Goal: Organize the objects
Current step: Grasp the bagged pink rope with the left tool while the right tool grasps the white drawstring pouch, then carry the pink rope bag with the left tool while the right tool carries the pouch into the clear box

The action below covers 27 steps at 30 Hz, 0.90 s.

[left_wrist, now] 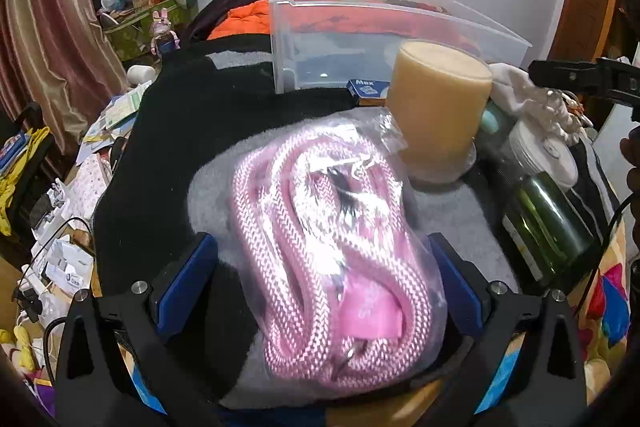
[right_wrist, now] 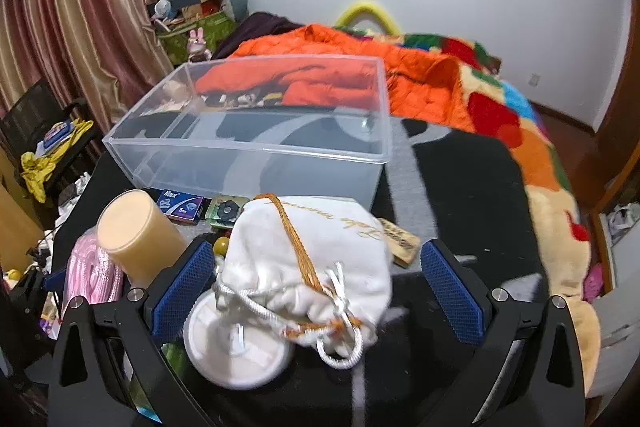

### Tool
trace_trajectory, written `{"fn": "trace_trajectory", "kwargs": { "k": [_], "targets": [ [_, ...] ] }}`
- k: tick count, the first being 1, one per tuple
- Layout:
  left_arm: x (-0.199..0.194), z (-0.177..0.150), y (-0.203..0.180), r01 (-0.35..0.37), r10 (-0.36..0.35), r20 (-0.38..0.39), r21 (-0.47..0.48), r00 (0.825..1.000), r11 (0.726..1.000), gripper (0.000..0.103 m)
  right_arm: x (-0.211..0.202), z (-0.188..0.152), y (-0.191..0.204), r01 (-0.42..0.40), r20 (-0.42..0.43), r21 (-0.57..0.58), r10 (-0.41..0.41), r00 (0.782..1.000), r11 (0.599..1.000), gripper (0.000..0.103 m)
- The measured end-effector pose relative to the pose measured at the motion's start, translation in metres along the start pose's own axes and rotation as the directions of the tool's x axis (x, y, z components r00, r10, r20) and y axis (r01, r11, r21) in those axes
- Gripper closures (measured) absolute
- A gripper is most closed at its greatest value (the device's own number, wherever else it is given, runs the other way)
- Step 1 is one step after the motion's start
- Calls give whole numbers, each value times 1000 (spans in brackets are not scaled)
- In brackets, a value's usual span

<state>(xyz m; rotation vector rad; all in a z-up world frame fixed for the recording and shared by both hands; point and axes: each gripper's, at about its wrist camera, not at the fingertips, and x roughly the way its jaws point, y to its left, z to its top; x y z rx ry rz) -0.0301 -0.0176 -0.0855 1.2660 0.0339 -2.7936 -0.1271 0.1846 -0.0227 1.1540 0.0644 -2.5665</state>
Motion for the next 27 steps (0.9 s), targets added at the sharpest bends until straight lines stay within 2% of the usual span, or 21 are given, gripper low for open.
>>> {"fn": "trace_trajectory", "kwargs": {
  "k": [6, 10, 13, 14, 15, 18, 22, 27],
  "targets": [
    [3, 3, -1, -10, 10, 27, -15, 1000, 1000, 0, 33, -1, -9, -60, -103, 61, 66, 992, 996, 0],
    [3, 1, -2, -9, 8, 53, 8, 999, 1000, 0, 47, -6, -6, -57, -135, 48, 63, 989, 997, 0],
    [-2, 0, 0, 0, -1, 66, 19, 998, 1000, 13, 46, -8, -9, -77, -120, 62, 84, 989, 995, 4],
    [-5, -1, 0, 3, -5, 70, 27, 998, 1000, 23, 44, -9, -12, -87, -110, 71, 94, 989, 994, 6],
    [-7, -1, 0, 0, -2, 72, 31, 997, 1000, 31, 43, -8, -14, -92, -106, 74, 100, 989, 993, 12],
    [-10, 0, 3, 12, -13, 64, 29, 998, 1000, 40, 39, -8, -19, -131, -94, 87, 139, 986, 988, 26],
    [-16, 2, 12, 41, -41, 57, 5, 998, 999, 43, 34, -7, -21, -151, -80, 96, 159, 984, 984, 35],
    [-24, 10, 21, 38, -37, 71, -18, 997, 999, 43, 24, -6, -22, -158, -48, 97, 163, 985, 983, 36]
  ]
}}
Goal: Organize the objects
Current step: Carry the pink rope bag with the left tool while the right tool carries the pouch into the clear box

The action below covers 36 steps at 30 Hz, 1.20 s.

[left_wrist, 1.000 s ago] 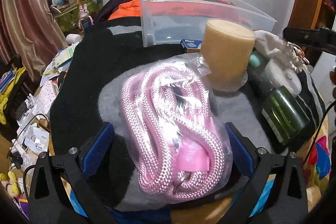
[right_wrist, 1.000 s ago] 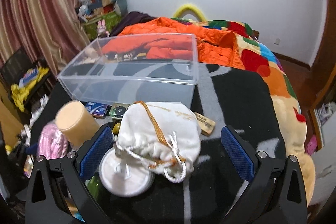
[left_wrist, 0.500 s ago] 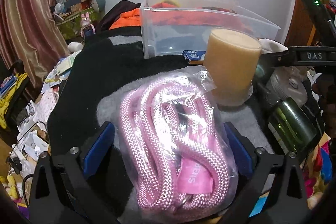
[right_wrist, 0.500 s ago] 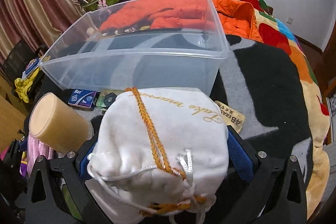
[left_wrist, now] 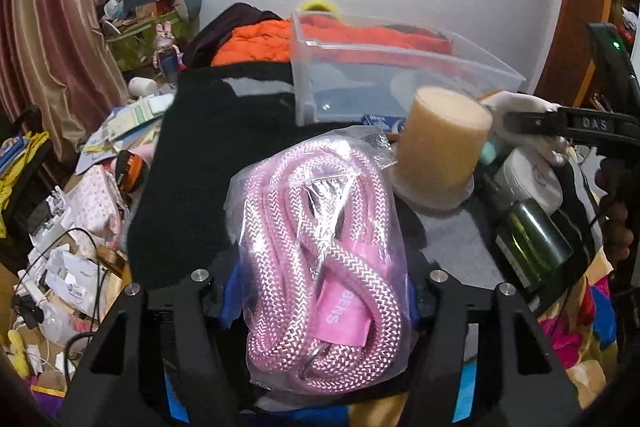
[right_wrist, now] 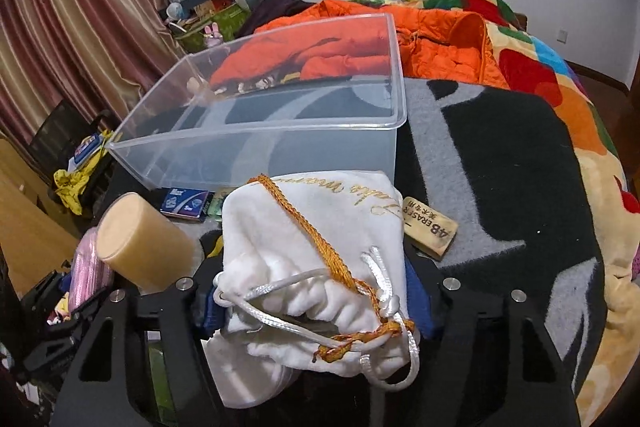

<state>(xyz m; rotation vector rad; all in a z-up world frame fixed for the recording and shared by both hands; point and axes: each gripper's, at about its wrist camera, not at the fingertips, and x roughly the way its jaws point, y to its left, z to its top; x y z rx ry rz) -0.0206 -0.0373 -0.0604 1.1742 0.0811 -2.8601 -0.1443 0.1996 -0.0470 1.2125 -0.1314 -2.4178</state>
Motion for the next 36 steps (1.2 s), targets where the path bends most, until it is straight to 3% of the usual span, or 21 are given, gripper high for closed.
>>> {"fn": "trace_trajectory", "kwargs": {
  "k": [11, 21, 29, 36],
  "targets": [
    [-18, 35, 4, 14, -13, 98, -16, 995, 1000, 43, -36, 12, 21, -13, 104, -59, 19, 994, 998, 36],
    [-18, 94, 3, 37, -40, 166, 20, 985, 999, 43, -56, 36, 33, 2, 190, -93, 16, 982, 996, 36],
    [-10, 140, -7, 41, -54, 195, 72, 979, 997, 43, -66, 67, 38, 5, 268, -99, 21, 963, 995, 36],
    [18, 172, -17, 57, -73, 167, 97, 983, 994, 43, -51, 94, 38, -1, 281, -77, 23, 959, 997, 36]
  ]
}}
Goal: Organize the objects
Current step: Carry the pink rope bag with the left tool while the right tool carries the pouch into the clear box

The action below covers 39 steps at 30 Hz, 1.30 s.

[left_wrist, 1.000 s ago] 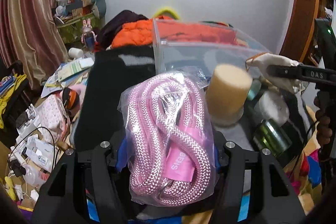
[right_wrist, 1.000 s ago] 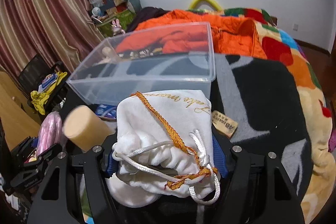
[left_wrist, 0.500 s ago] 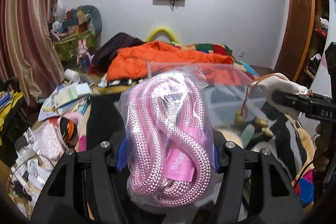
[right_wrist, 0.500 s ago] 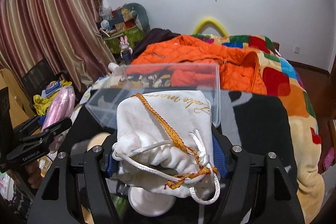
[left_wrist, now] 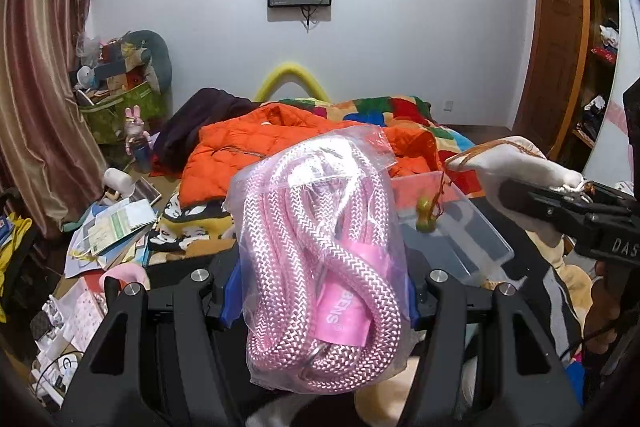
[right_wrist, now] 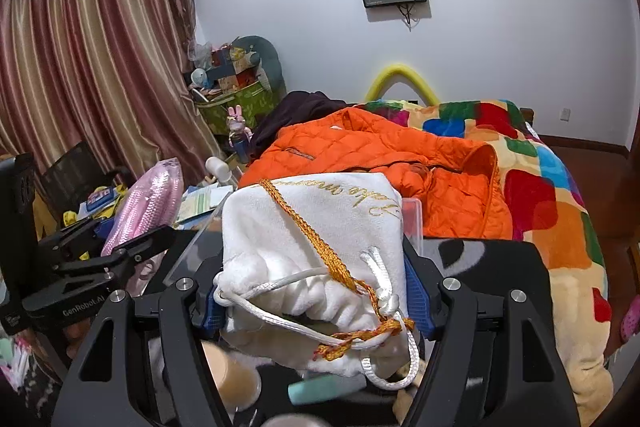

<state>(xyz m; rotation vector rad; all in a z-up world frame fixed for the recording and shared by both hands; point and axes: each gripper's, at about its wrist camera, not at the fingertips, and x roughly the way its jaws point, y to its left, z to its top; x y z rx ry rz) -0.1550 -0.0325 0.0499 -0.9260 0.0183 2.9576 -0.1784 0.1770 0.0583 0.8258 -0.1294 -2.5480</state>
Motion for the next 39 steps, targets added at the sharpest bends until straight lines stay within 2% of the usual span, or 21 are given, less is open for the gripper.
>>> {"fn": "trace_trajectory", "kwargs": {
  "k": [4, 15, 28, 35, 39],
  "targets": [
    [27, 5, -4, -26, 27, -28, 30, 999, 999, 43, 25, -1, -3, 9, -36, 5, -9, 999, 1000, 36],
    [85, -14, -4, 7, -1, -150, 42, 989, 999, 43, 82, -22, -9, 29, -172, -26, -33, 985, 999, 36],
    [105, -23, -15, 27, -4, -214, 104, 977, 994, 42, 104, -30, -3, 80, -241, -96, -101, 965, 992, 36],
    [105, -21, -17, 37, -11, -232, 104, 973, 994, 40, 105, -34, -5, 98, -269, -112, -125, 955, 989, 33],
    [104, -21, -16, 41, -17, -235, 95, 972, 995, 39, 104, -35, -5, 82, -285, -114, -112, 952, 990, 33]
  ]
}}
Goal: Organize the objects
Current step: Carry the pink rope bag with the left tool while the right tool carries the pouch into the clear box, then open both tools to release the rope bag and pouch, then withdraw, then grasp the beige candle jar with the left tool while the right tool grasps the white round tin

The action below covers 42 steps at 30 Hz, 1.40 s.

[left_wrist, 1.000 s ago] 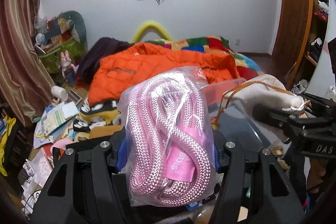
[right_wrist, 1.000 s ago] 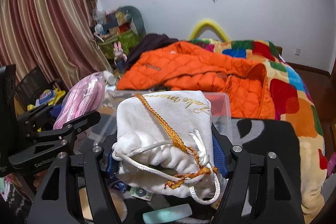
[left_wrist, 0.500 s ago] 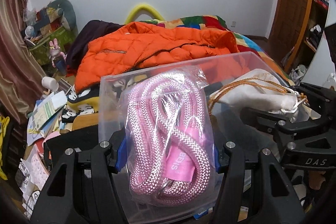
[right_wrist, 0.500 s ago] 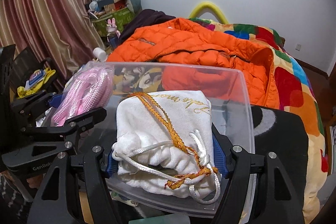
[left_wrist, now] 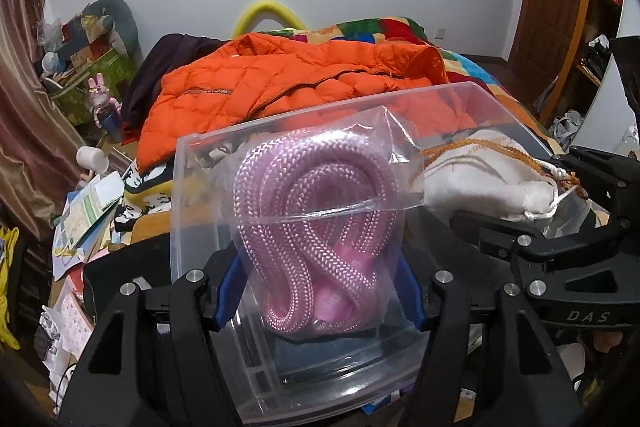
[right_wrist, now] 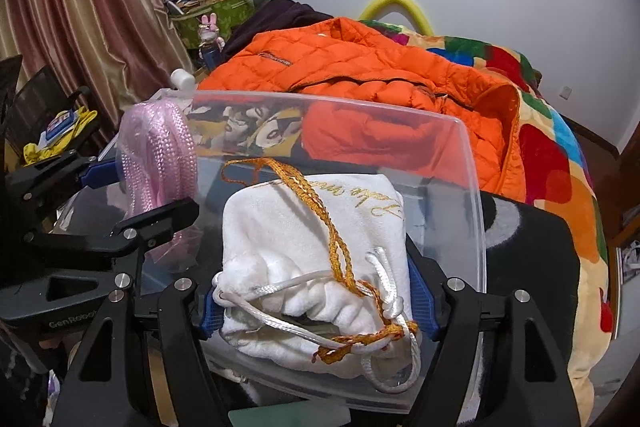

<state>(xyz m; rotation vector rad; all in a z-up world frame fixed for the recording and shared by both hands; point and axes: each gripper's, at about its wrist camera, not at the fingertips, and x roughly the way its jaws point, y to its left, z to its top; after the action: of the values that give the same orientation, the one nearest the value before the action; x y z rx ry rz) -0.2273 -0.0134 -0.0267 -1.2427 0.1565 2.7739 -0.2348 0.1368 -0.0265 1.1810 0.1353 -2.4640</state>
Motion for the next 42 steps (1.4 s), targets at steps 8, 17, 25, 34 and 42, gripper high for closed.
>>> {"fn": "trace_trajectory", "kwargs": {
  "k": [8, 17, 25, 34, 42],
  "targets": [
    [-6, -1, 1, 15, -15, -9, -8, 1000, 1000, 38, -4, -3, -1, 12, -15, 6, -12, 1000, 1000, 33],
    [-26, 3, 3, 10, -10, 29, -18, 1000, 1000, 36, -29, -2, -7, 11, 35, 21, -11, 999, 1000, 33],
    [-54, -3, -2, 9, -9, 67, -11, 998, 1000, 36, -56, -14, -5, 8, 68, 24, -10, 998, 1000, 33],
    [-88, -34, -19, 23, -25, 87, 30, 996, 999, 28, -87, -44, 5, -1, 98, 6, 0, 995, 1000, 30],
    [-105, -63, -35, 70, -73, 74, 48, 995, 996, 28, -96, -79, 20, -5, 79, -22, 6, 997, 1000, 28]
  ]
}}
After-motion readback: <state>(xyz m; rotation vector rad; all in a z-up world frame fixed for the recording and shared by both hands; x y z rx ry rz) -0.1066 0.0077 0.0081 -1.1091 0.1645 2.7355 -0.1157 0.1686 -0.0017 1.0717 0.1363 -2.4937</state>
